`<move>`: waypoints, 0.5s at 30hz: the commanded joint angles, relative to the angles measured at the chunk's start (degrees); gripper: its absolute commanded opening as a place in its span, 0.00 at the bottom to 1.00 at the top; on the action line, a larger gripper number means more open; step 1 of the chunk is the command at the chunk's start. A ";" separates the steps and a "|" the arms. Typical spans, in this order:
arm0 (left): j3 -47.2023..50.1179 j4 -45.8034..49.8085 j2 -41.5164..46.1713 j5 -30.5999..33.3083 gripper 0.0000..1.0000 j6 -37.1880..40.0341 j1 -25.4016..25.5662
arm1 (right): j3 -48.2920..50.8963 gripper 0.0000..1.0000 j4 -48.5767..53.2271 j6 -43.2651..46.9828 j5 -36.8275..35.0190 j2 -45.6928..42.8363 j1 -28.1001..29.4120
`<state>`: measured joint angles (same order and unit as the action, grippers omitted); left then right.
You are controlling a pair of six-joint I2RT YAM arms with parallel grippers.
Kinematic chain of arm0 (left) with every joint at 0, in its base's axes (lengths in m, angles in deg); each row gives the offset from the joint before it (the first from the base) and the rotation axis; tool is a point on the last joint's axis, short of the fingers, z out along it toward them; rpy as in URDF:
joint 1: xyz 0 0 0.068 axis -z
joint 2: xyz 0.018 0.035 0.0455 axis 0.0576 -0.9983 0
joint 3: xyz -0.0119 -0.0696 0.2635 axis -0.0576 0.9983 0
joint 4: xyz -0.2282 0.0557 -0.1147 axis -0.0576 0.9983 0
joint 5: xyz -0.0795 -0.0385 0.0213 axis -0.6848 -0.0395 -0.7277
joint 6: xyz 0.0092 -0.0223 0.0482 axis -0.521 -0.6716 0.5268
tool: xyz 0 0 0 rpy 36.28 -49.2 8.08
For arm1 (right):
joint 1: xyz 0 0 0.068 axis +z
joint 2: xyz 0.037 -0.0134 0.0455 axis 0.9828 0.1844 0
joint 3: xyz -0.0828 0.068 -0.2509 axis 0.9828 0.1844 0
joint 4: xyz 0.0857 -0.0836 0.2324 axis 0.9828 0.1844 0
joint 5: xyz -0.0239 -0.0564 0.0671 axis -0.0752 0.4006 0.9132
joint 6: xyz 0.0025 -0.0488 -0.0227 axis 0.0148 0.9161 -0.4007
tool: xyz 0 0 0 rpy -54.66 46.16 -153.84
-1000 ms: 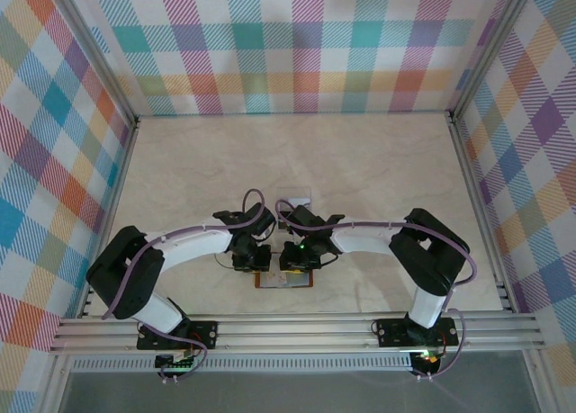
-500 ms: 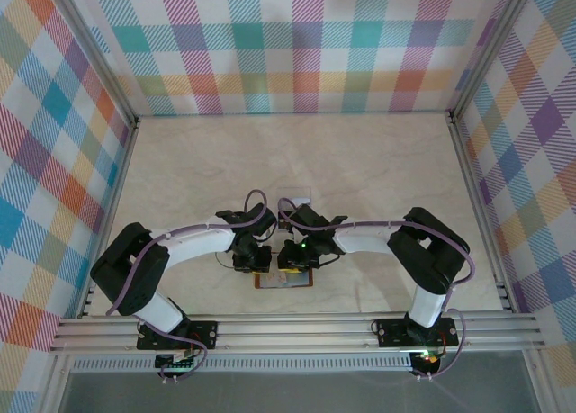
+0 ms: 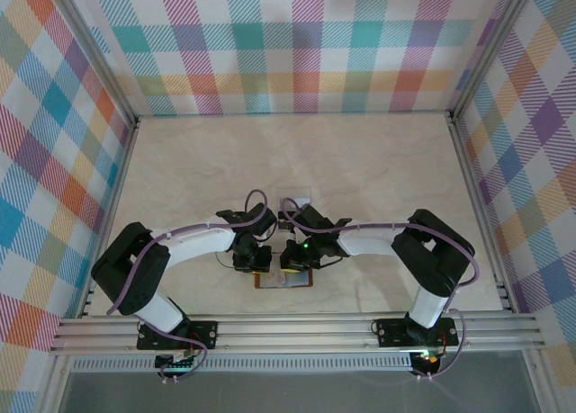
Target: Take the credit cards out of the card holder
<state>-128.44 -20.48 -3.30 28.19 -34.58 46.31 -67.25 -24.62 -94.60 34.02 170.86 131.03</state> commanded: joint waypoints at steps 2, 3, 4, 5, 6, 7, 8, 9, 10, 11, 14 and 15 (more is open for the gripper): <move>0.77 2.19 -1.90 1.11 0.16 0.81 0.72 | 0.53 0.09 0.95 0.39 -0.73 -1.17 -0.33; 0.78 2.29 -1.78 1.28 0.16 0.77 0.73 | 0.44 0.09 1.71 0.50 -1.13 -1.26 -0.38; 0.77 2.38 -1.66 1.35 0.16 0.85 0.77 | 0.18 0.08 2.77 0.75 -1.73 -1.32 -0.40; 0.72 2.49 -1.57 1.48 0.16 0.82 0.74 | -0.11 0.08 4.02 1.13 -2.28 -1.35 -0.41; 0.72 2.62 -1.56 1.52 0.16 0.89 0.76 | -0.20 0.08 5.06 1.30 -2.83 -1.41 -0.42; 0.67 2.64 -1.52 1.59 0.17 0.88 0.74 | -0.30 0.07 5.95 1.55 -3.36 -1.46 -0.42; 0.68 2.72 -1.48 1.53 0.17 0.89 0.72 | -0.29 0.07 6.97 1.74 -3.97 -1.74 -0.42; 0.71 2.73 -1.39 1.62 0.17 0.95 0.72 | -0.21 0.06 7.74 1.87 -4.46 -1.92 -0.42; 0.71 2.85 -1.22 1.71 0.17 0.87 0.72 | -0.08 0.06 8.51 1.91 -4.93 -2.34 -0.42; 0.73 2.88 -1.06 1.81 0.17 0.89 0.69 | 0.10 0.06 9.44 1.94 -5.51 -2.68 -0.42; 0.92 2.65 -1.03 1.84 0.17 0.84 0.69 | 0.23 0.05 12.04 1.92 -7.19 -3.84 -0.42; 0.98 2.56 -1.04 1.73 0.17 0.89 0.68 | 0.32 0.05 12.64 1.91 -7.55 -4.17 -0.42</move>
<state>-128.50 -20.32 -3.28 28.41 -34.56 46.31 -67.27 -18.54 -93.74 30.06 168.20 131.01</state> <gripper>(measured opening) 0.165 0.068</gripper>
